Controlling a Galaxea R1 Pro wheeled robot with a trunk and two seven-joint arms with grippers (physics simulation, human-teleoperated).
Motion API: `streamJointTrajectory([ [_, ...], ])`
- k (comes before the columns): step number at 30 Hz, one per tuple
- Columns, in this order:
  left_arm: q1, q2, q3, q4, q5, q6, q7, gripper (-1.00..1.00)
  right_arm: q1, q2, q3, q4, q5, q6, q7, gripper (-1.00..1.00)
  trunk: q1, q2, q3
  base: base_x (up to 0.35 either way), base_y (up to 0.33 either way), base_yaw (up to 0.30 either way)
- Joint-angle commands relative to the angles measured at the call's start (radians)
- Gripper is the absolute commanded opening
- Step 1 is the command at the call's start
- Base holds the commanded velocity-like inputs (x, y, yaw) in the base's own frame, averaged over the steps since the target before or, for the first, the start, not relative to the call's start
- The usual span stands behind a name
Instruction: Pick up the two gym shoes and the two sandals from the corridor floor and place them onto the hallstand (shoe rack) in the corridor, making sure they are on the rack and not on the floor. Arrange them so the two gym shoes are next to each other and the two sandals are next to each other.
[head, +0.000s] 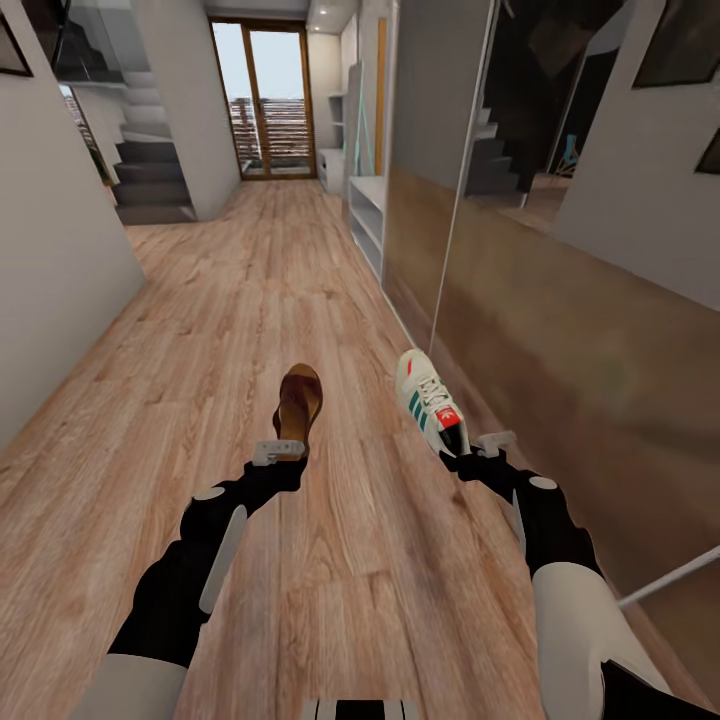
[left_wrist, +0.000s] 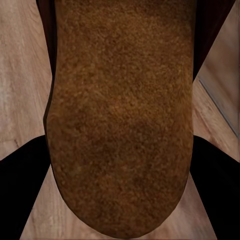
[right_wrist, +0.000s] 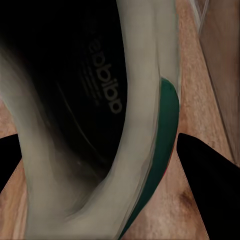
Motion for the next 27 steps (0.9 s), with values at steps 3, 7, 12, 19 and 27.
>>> streamJointTrajectory([
  [3,0.0,0.0,0.001,-0.001,0.009,0.006,0.002,-1.0,-0.001,0.001,-0.006,-0.002,0.006,0.005,0.008,-1.0,-0.001,0.0,0.016,0.0,0.0,0.0],
  [7,0.0,0.0,0.001,-0.001,0.009,0.006,0.002,-1.0,-0.001,0.001,-0.006,-0.002,0.006,0.005,0.008,-1.0,-0.003,0.001,0.038,0.0,0.0,0.0],
  [12,0.0,0.0,0.0,0.016,0.009,0.006,0.002,-1.0,-0.001,0.001,-0.006,-0.002,0.006,0.005,0.008,-1.0,-0.005,0.002,0.06,0.0,0.0,0.0],
  [19,0.0,0.0,0.001,0.019,0.009,0.005,0.001,-1.0,-0.001,0.001,-0.005,-0.002,0.006,0.005,0.008,-1.0,-0.005,0.002,0.061,0.023,0.0,0.0],
  [27,0.0,0.0,0.001,0.02,0.009,0.004,0.0,-1.0,-0.001,0.001,-0.007,-0.002,0.006,0.004,0.004,-1.0,-0.005,0.002,0.061,0.277,0.069,0.0],
])
